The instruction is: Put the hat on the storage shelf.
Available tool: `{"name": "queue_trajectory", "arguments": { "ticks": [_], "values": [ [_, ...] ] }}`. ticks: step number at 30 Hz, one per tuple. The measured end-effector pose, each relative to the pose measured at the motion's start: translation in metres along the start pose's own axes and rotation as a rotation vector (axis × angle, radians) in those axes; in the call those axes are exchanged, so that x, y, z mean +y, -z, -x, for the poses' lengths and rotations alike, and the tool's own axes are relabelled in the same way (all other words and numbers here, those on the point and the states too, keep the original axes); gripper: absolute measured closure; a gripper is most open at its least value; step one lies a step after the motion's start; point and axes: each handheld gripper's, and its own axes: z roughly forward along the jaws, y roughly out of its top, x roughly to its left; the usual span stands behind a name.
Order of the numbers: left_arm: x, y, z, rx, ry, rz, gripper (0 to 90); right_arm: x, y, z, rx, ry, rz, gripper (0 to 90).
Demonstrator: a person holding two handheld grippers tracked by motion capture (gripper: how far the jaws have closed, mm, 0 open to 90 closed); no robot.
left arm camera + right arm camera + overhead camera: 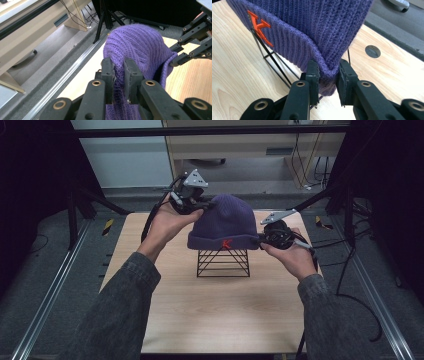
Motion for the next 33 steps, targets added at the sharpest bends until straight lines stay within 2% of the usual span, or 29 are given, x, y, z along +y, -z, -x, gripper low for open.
{"name": "queue_trajectory", "arguments": {
  "ticks": [9, 17, 24, 33],
  "values": [
    [-0.013, -0.004, 0.006, -0.012, -0.003, -0.026, 79.7, -0.014, -0.007, -0.006, 0.020, -0.003, -0.025, 73.2],
    [-0.021, -0.007, 0.007, -0.018, -0.017, -0.050, 79.4, -0.019, -0.015, -0.007, 0.019, -0.007, -0.039, 73.2],
    [-0.023, -0.012, 0.010, -0.022, -0.029, -0.069, 79.2, -0.023, -0.022, -0.009, 0.014, 0.012, -0.054, 72.8],
    [-0.038, -0.021, 0.014, -0.037, -0.031, -0.099, 78.9, -0.035, -0.031, -0.009, 0.013, 0.008, -0.080, 72.3]
  ]
}}
